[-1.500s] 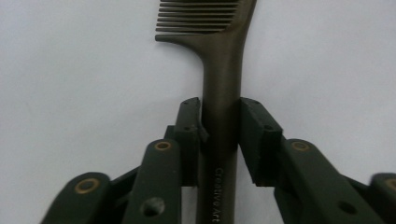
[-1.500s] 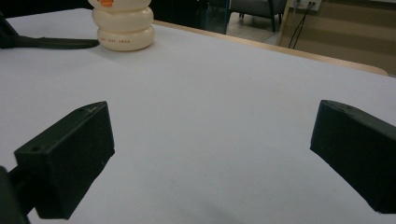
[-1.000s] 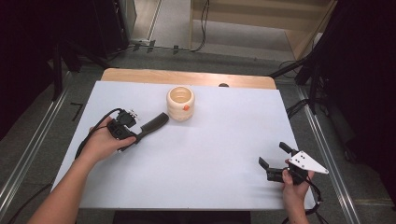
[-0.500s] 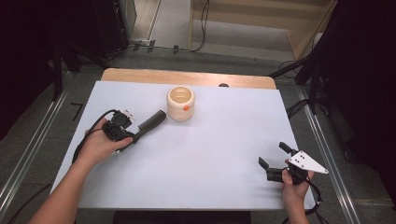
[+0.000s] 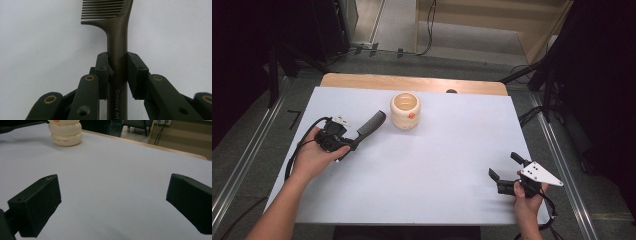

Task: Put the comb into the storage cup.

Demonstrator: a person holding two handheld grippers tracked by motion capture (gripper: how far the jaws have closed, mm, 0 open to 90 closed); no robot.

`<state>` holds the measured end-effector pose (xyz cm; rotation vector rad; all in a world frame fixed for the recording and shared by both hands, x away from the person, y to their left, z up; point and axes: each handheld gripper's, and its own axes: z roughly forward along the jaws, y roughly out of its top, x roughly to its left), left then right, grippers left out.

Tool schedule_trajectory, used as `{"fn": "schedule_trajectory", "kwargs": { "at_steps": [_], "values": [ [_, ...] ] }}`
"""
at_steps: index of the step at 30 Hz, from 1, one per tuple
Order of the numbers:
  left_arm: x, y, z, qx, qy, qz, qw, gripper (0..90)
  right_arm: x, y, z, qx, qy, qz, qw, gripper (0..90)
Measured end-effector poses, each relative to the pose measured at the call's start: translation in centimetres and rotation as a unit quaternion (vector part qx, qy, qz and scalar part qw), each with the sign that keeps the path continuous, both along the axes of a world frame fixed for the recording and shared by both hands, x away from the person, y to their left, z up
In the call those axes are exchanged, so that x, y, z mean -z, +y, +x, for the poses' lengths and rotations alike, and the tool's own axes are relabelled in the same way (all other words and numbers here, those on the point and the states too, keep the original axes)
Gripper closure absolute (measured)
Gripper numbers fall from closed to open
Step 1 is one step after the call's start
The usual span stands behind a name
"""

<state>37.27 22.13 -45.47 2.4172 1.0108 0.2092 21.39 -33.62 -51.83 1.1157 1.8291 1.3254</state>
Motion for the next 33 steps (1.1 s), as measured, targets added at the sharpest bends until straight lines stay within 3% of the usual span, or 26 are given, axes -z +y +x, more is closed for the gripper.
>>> {"fn": "schedule_trajectory", "kwargs": {
  "at_steps": [4, 5, 8, 15, 18, 19, 20, 21, 23, 24, 25, 32, 33],
  "values": [
    [-0.4, 0.3, -0.5, -0.007, -0.024, -0.015, 0.9996, 72.7, 0.0, 0.0, 0.0, -0.001, 0.0, -0.001, 1.0, 0.0],
    [-0.5, 0.4, -0.8, -0.008, -0.039, -0.021, 0.999, 72.7, 0.0, 0.0, 0.0, -0.001, 0.001, -0.001, 1.0, 0.0],
    [-0.7, 0.6, -1.1, -0.012, -0.051, -0.028, 0.9983, 72.8, 0.0, 0.0, 0.0, 0.0, 0.001, -0.002, 1.0, 0.0],
    [-1.1, 0.9, -1.9, -0.031, -0.093, -0.053, 0.9937, 72.7, 0.0, 0.0, 0.0, 0.0, 0.001, -0.002, 1.0, 0.0],
    [-1.4, 1.0, -2.5, -0.042, -0.119, -0.075, 0.9891, 72.7, 0.0, 0.0, 0.0, 0.001, 0.0, 0.001, 1.0, 0.0],
    [-1.4, 1.0, -2.5, -0.042, -0.119, -0.075, 0.9891, 72.8, 0.0, 0.0, 0.0, 0.001, 0.0, 0.001, 1.0, 0.0],
    [-1.6, 1.0, -2.8, -0.049, -0.131, -0.091, 0.986, 72.8, -0.1, 0.0, -0.1, 0.0, 0.0, 0.002, 1.0, 0.0],
    [-1.6, 1.0, -2.8, -0.049, -0.131, -0.091, 0.986, 72.8, -0.1, 0.0, -0.1, 0.0, 0.0, 0.002, 1.0, 0.0],
    [-1.7, 0.9, -3.1, -0.054, -0.142, -0.104, 0.9828, 72.7, -0.2, -0.1, 0.0, 0.002, 0.001, 0.006, 1.0, 0.0],
    [-1.8, 0.8, -3.4, -0.058, -0.15, -0.118, 0.98, 72.8, -0.3, -0.2, 0.0, 0.001, 0.005, 0.008, 1.0, 0.0],
    [-1.8, 0.8, -3.4, -0.058, -0.15, -0.118, 0.98, 72.8, -0.3, -0.2, 0.0, 0.001, 0.005, 0.008, 1.0, 0.0],
    [-1.7, 0.0, -4.2, -0.066, -0.172, -0.156, 0.9703, 72.8, -1.7, 0.1, -0.1, -0.004, 0.004, 0.008, 1.0, 0.0],
    [-1.6, -0.1, -4.2, -0.065, -0.172, -0.16, 0.9698, 72.7, -2.0, 0.2, -0.1, -0.007, 0.002, 0.011, 0.9999, 0.0]
  ]
}}
